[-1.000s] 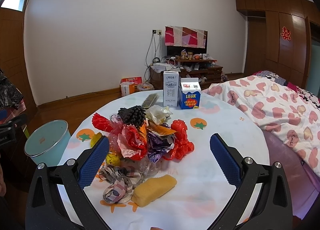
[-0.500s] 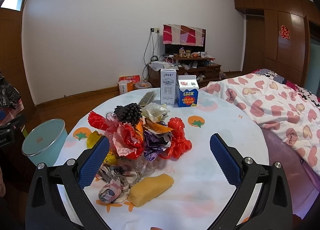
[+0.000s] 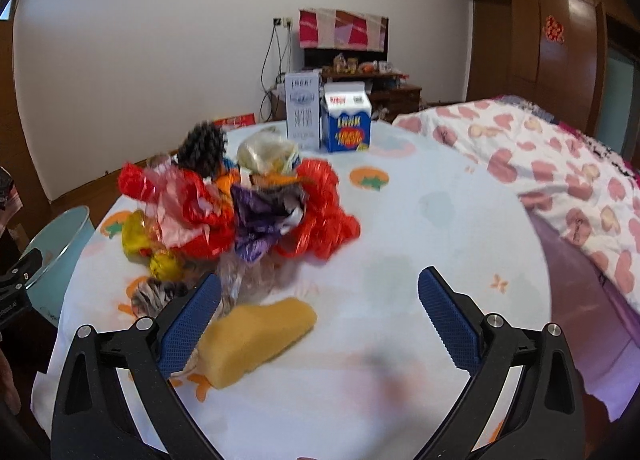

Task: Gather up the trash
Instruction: 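Grasp the checked cloth with the left tool while the right tool grasps the yellow sponge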

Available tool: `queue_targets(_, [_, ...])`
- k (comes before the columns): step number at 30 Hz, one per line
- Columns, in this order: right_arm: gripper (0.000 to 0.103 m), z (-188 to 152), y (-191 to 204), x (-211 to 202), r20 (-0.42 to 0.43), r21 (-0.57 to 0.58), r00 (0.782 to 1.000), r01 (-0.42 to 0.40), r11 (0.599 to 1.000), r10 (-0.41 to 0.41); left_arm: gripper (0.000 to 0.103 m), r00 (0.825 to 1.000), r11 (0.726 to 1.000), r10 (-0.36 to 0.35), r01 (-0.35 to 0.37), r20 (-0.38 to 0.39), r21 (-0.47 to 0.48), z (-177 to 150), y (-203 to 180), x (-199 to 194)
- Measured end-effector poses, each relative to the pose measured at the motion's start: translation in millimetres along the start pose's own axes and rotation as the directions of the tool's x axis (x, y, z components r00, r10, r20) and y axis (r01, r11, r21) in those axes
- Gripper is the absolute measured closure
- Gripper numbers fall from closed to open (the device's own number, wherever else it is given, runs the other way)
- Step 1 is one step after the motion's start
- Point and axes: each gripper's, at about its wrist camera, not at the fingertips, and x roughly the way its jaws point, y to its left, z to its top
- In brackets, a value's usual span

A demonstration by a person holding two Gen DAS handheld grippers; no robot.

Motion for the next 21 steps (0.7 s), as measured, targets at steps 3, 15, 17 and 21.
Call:
queue_targets(3, [0.014, -4.3, 5.3, 5.0, -0.033, -0.003, 0.999, -0.025, 1.0, 0.025, 0.006, 1.0, 1.0, -0.005, 0.005, -0.003, 0.005, -2.0, -3.2, -0.3])
queue_targets(15, [0.071, -21.0, 22.4, 18.1, -0.137, -0.006, 0.979, -0.154, 0.988, 0.151, 0.006, 0.999, 0.998, -0.051, 0.052, -0.016, 0.039, -5.9, -17.3, -7.5])
queue_targets(17, [0.073, -19.0, 17.7, 17.8, -0.134, 0.016, 0.979, -0.154, 0.988, 0.155, 0.006, 0.998, 0.997, -0.067, 0.068, -0.021, 0.04, -4.4, -20.7, -8.6])
queue_targets(21, [0.074, -7.3, 14.4, 11.2, -0.116, 0.015, 0.981, -0.153, 0.988, 0.154, 0.006, 0.995, 0.994, -0.1, 0.101, -0.024, 0.033, 1.6, -25.6, -11.0])
